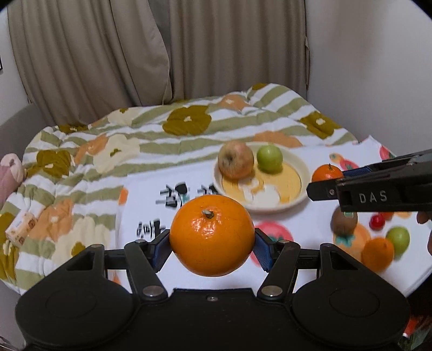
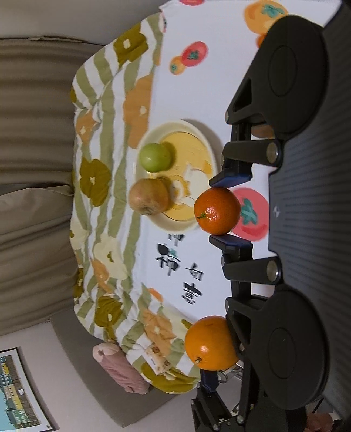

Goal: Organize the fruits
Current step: 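Lower the orange and mandarin into the duck bowl and open both tools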

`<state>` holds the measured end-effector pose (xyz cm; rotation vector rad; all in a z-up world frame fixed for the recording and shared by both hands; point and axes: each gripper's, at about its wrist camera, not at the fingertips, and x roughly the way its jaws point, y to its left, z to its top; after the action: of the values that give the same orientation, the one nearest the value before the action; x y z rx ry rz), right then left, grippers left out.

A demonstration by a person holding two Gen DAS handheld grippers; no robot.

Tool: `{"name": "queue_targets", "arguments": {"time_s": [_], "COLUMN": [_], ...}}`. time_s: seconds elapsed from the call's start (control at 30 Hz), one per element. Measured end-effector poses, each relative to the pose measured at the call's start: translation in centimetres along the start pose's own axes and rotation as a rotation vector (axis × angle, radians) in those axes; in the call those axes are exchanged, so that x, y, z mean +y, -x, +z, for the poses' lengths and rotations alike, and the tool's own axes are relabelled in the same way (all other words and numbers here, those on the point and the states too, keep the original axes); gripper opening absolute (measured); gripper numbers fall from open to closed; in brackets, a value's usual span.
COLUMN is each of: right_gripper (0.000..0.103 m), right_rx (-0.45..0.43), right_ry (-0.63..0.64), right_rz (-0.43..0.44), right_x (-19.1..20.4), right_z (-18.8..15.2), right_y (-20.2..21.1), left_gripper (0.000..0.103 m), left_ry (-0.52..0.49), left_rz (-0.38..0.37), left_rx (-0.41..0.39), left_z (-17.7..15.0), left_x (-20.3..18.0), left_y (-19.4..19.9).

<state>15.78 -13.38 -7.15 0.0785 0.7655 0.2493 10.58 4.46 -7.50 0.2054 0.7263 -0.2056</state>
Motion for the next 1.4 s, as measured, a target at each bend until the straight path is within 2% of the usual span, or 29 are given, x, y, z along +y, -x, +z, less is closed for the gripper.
{"name": "queue_targets", "arguments": {"time_s": [0.27, 0.57, 0.93, 1.23, 1.3, 1.37, 1.4], "right_gripper": [0.052, 0.052, 0.052, 0.052, 0.052, 0.052, 0.052], "right_rx": [0.002, 0.049, 0.141, 0.162, 0.161, 0.160, 0.158], "right_ry": [0.041, 0.085, 0.107, 0.114, 0.119, 0.123, 0.126], "right_rz": [0.009, 0.028, 0.069, 0.114, 0.121, 0.129, 0.133], "right_x": [-5.2, -10.9, -15.0, -15.2, -15.1, -15.1, -15.0], "right_z": [4.0, 6.9, 7.2, 7.2, 7.3, 7.3, 7.4], "right_y": [-1.6, -6.5, -12.3, -13.4, -13.4, -13.3, -13.3], "left_gripper": [0.067, 0.067, 0.067, 0.068, 0.070, 0.091, 0.094], "left_ry": [0.035, 0.051, -0.002, 0.008, 0.013, 0.001, -0.005], "left_rz": [0.009, 0.003, -0.015, -0.024, -0.025, -0.015, -0.008], "left_rx": [-0.011, 0.035, 0.167, 0.230, 0.217, 0.192, 0.178], "left_z": [4.5, 8.1, 7.6, 7.0, 7.0, 7.4, 7.6], "left_x": [-2.5, -6.0, -9.6, -10.6, -10.5, -10.7, -10.8], "left_y": [-3.0, -9.4, -17.1, -18.7, -18.4, -17.8, -17.6]}}
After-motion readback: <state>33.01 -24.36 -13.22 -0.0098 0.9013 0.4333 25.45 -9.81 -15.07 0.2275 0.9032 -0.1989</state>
